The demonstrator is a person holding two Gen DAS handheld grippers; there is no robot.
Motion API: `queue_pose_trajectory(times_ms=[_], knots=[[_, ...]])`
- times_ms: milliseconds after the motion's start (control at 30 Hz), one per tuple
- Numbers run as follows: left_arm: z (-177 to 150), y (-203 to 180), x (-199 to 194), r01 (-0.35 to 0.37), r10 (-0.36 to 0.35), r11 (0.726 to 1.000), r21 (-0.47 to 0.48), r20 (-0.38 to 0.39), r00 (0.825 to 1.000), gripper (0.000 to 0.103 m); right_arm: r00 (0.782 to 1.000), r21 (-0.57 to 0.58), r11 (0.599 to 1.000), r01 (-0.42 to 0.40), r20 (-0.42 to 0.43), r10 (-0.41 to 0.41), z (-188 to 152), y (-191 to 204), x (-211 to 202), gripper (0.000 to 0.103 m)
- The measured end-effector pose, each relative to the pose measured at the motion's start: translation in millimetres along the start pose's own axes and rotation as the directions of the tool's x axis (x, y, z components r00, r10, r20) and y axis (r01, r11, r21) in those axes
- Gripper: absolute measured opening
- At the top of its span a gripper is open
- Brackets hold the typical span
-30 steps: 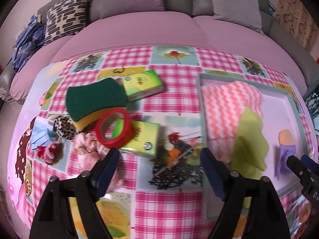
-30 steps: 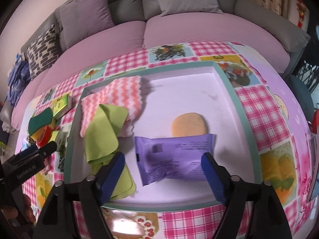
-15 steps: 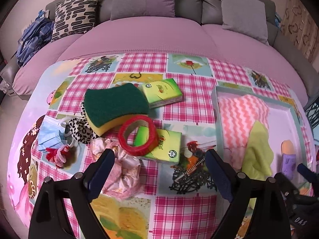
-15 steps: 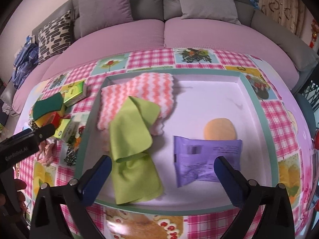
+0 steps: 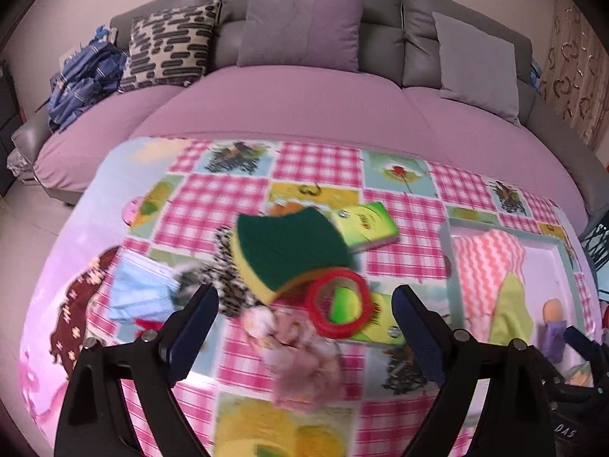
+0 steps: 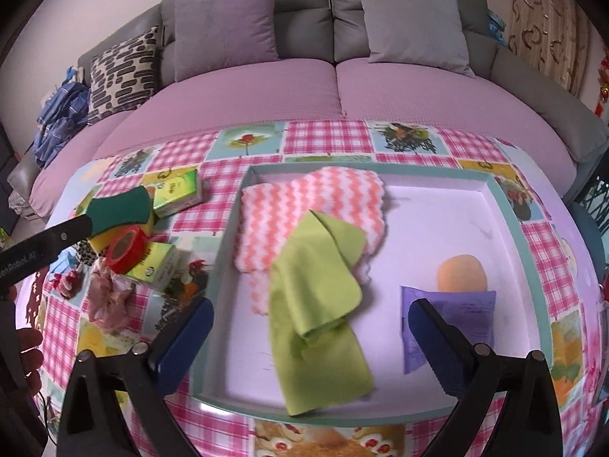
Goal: Organize soft objects
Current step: 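Reach the right tool to the pink scrunchie while the left tool reaches the red-white hair tie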
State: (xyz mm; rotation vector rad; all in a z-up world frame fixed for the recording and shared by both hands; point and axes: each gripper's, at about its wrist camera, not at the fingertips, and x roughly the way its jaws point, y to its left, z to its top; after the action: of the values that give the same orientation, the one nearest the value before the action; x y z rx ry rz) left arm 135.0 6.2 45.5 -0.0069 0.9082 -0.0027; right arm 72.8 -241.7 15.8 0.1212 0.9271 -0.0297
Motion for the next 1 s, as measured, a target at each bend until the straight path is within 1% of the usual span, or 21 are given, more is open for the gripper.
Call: queue_pose_trajectory(times_ms=[67,233,333,433,567,633,667,733,800,900,1000], knots=[[1,7,-2,0.002,-0.002,1.000,0.006,0.010,1.000,0.093,1.000,0.000,1.000,-0.001,0.012,0.001,2,5,-2,0.103],[6,27,-7,0.053,-0.053,0.998,-0.023,0.030,0.998,0.093,0.998,-0.034,0.999,-0.030,0.047,0.031,9,28,-9,0.103],[8,42,-8,0.065,-0.064,0.997,-0.038,0.018,0.998,0.093,0.997,-0.041,0.997,-0.058,0.052,0.060,12,44,-10,0.103],[6,58,-6,0.070,-0.071,0.996,-0.058,-0.009,0.997,0.093,0.996,-0.063,0.995,-0.076,0.050,0.080,14,59,-8,0.103],[-2,81,1,0.029,-0.034,0.994,-0.103,-0.053,0.998,0.093,0.994,-0.094,0.991,-0.098,0.037,0.101,14,81,-2,0.103],[-7,93,6,0.005,-0.017,0.990,-0.141,-0.085,0.996,0.092,0.993,-0.114,0.987,-0.109,0.023,0.112,12,93,2,0.103],[-9,98,8,0.006,-0.021,0.988,-0.157,-0.095,0.995,0.092,0.993,-0.123,0.986,-0.113,0.020,0.116,11,98,3,0.103],[-14,108,15,0.036,-0.062,0.979,-0.203,-0.123,0.990,0.092,0.991,-0.151,0.979,-0.136,0.000,0.137,7,113,7,0.103],[-18,114,22,0.042,-0.079,0.973,-0.228,-0.155,0.985,0.092,0.986,-0.173,0.971,-0.164,-0.019,0.164,2,126,11,0.103],[-23,118,30,0.020,-0.064,0.974,-0.228,-0.188,0.980,0.092,0.981,-0.195,0.962,-0.193,-0.047,0.187,-6,143,19,0.103],[-26,121,36,0.032,-0.082,0.969,-0.246,-0.194,0.978,0.089,0.976,-0.214,0.953,-0.215,-0.072,0.204,-12,158,25,0.103]])
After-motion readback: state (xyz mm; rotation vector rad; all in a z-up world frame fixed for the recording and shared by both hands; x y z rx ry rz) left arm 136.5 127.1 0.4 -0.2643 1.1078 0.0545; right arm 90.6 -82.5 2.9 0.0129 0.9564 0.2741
